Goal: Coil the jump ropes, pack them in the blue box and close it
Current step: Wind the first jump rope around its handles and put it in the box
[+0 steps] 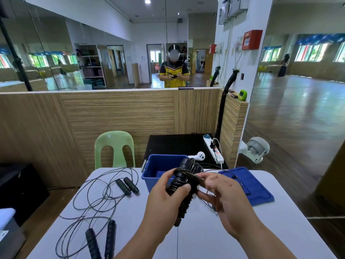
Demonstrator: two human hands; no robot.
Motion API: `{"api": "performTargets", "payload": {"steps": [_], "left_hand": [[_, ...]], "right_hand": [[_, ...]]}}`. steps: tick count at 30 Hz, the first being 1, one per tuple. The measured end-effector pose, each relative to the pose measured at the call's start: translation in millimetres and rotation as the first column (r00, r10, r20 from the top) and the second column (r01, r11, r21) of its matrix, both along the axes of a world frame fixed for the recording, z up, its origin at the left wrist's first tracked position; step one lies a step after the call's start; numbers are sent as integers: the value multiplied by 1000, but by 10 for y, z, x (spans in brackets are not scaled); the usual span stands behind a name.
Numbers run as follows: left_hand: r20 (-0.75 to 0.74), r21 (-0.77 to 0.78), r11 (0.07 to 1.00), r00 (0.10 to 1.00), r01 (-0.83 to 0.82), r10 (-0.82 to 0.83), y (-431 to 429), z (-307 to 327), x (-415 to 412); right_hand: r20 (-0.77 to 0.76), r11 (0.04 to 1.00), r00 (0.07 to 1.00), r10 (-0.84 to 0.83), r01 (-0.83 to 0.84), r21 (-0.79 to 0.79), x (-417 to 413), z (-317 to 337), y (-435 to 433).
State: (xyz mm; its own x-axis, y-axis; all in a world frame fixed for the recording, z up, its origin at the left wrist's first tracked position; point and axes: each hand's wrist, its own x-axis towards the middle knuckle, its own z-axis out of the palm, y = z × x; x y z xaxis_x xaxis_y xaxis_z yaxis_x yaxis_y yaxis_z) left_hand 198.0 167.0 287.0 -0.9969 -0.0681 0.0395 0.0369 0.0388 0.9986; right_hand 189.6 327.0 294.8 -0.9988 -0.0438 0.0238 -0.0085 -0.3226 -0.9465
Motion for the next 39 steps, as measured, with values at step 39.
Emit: {"api": "performTargets", "payload": {"steps": [39], "left_hand": [[49,143,990,999,-15,8,-25,-172,-168]], "right_hand": [[-75,902,986,-146,164,399,-75,-371,-241]]}}
